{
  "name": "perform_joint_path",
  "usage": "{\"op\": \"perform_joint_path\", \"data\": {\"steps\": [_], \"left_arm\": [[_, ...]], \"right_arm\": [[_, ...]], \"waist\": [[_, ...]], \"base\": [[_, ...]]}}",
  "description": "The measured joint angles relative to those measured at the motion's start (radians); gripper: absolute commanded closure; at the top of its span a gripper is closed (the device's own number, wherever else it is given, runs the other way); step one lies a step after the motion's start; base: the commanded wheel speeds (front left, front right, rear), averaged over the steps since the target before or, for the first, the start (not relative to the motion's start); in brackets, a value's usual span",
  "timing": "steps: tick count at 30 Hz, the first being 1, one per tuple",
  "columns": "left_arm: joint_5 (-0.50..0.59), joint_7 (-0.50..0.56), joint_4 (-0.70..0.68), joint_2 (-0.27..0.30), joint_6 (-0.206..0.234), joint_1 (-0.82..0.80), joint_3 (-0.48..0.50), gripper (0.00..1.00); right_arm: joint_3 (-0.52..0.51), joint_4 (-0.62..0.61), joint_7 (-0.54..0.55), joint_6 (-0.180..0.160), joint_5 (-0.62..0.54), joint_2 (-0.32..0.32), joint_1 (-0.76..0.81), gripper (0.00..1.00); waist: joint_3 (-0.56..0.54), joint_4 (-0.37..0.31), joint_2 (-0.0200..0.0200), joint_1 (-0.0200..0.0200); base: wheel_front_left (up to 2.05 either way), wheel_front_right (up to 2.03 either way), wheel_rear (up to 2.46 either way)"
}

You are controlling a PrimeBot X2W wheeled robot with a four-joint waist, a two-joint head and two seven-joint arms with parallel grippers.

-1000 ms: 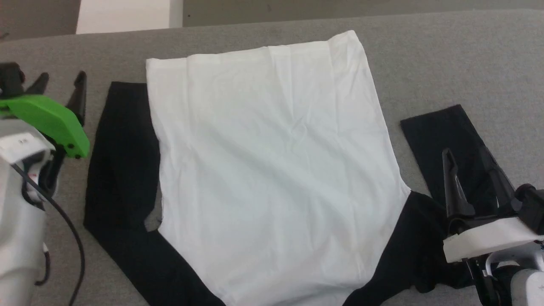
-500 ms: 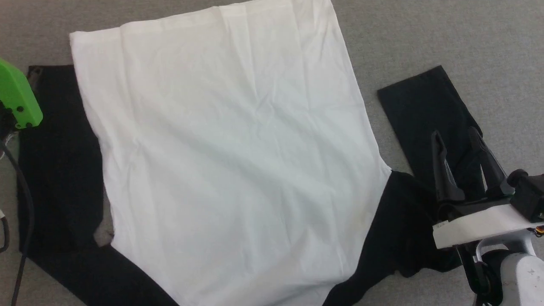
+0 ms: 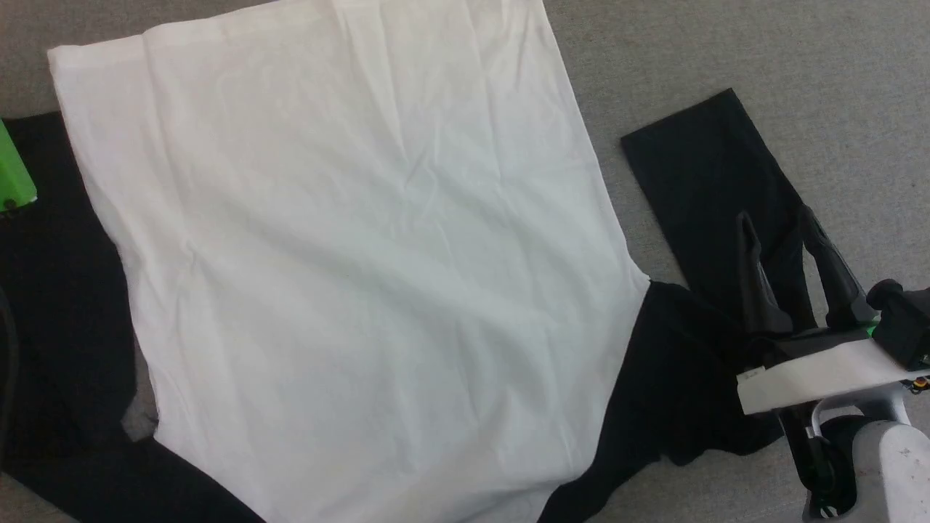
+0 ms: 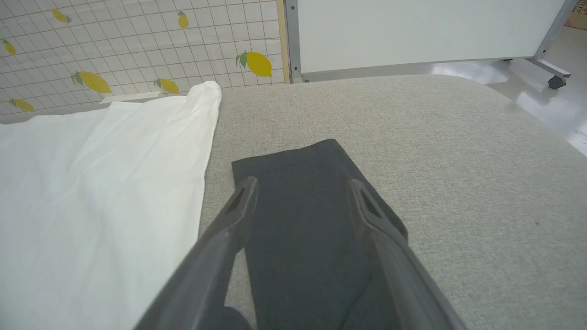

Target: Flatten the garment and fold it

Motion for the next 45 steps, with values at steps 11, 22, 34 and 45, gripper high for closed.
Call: {"op": "perform_joint_path", "data": {"steps": [11,22,34,45], "left_arm": [[-0.008,-0.208,-0.067,-0.003,-0.02,0.101,0.037,1.0],[-0.023,-0.43,-0.31,-0.048,-0.029,0.266,0.107,1.0],[0.008,-0.469,-0.668,-0.163,-0.021,0.394,-0.04,1.0],[0.021,-0.518,-0.63,-0.427,-0.096,0.406,-0.402,1.0]], "right_arm": [[-0.029,0.005,0.01,0.0,-0.01,0.0,0.006,0.0],[-0.082,-0.03,0.061,0.0,-0.02,0.0,0.106,0.0],[-0.1,-0.081,0.109,0.0,-0.024,0.0,0.17,0.0],[-0.09,-0.102,0.127,0.0,-0.022,0.0,0.185,0.0]], "waist": [[-0.08,0.035,0.0,0.0],[-0.242,0.106,0.0,-0.0001],[-0.384,0.206,0.0,-0.0002],[-0.444,0.231,0.0,-0.0002]], "base": [[0.0,0.0,0.0],[0.0,0.0,0.0],[0.0,0.0,0.0],[0.0,0.0,0.0]]}}
